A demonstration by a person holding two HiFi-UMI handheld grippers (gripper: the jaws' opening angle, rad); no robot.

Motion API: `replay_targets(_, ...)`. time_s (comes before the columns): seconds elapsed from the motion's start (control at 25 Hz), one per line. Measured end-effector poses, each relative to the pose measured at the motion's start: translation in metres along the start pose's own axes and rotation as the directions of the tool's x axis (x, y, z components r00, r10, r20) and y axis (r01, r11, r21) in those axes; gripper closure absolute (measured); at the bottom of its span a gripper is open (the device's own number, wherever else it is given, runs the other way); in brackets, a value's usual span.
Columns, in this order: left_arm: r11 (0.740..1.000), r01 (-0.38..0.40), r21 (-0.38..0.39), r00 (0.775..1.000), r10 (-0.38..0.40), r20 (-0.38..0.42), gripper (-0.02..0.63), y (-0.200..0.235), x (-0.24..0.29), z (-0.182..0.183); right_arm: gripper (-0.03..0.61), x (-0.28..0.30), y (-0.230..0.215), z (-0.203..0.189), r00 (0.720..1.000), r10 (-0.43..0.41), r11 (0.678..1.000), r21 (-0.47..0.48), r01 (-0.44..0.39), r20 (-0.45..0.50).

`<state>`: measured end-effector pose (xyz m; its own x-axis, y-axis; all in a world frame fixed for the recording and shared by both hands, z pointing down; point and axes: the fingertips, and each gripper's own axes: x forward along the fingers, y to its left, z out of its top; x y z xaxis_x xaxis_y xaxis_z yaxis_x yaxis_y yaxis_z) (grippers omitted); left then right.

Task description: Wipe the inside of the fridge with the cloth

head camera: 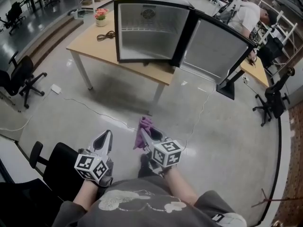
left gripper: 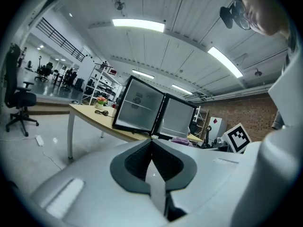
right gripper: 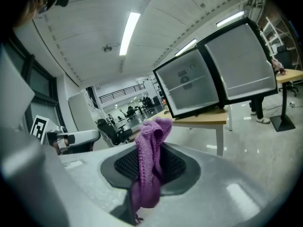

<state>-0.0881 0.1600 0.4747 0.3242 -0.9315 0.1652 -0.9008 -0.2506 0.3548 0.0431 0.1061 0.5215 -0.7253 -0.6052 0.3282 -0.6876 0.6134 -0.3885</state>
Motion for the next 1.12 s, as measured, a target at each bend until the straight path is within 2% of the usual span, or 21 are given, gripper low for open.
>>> replay_targets(0.2, 1.0, 0.016, 0.021, 0.999, -0.017, 0.035, 0.595, -0.011, 0.069, 0.027, 0.492, 0.019, -0.056, 0.034, 1.0, -0.007, 1.0, 0.008, 0.007, -0.004)
replay_targets(0.32, 0.999, 0.012, 0.041, 0.999, -0.014, 0.031, 0.595, -0.015, 0.101, 0.034, 0.491, 0.027, -0.084, 0.048, 1.0, -0.006, 1.0, 0.014, 0.006, -0.012)
replay_targets(0.48, 1.0, -0.012, 0.029, 0.999, 0.011, 0.035, 0.595, -0.008, 0.13, 0.038, 0.491, 0.041, -0.116, 0.062, 1.0, -0.011, 1.0, 0.018, 0.011, -0.019)
replay_targets(0.64, 0.999, -0.053, 0.01, 0.998, 0.053, 0.03, 0.595, 0.01, 0.14, 0.04, 0.491, 0.061, -0.129, 0.068, 0.999, -0.007, 1.0, 0.026, 0.009, -0.044)
replay_targets(0.76, 0.998, -0.055, 0.009, 0.998, 0.055, 0.036, 0.595, 0.028, 0.156, 0.05, 0.491, 0.083, -0.131, 0.077, 0.999, -0.001, 1.0, 0.025, 0.002, -0.051)
replay_targets(1.0, 1.0, 0.015, 0.008, 0.999, -0.015, 0.029, 0.595, 0.071, 0.215, 0.074, 0.491, 0.14, -0.137, 0.111, 0.998, -0.029, 0.999, -0.017, 0.028, -0.06)
replay_targets(1.12, 0.998, 0.058, 0.01, 0.998, -0.059, 0.033, 0.595, 0.094, 0.249, 0.095, 0.491, 0.17, -0.142, 0.142, 0.998, -0.044, 0.998, -0.042, 0.042, -0.036)
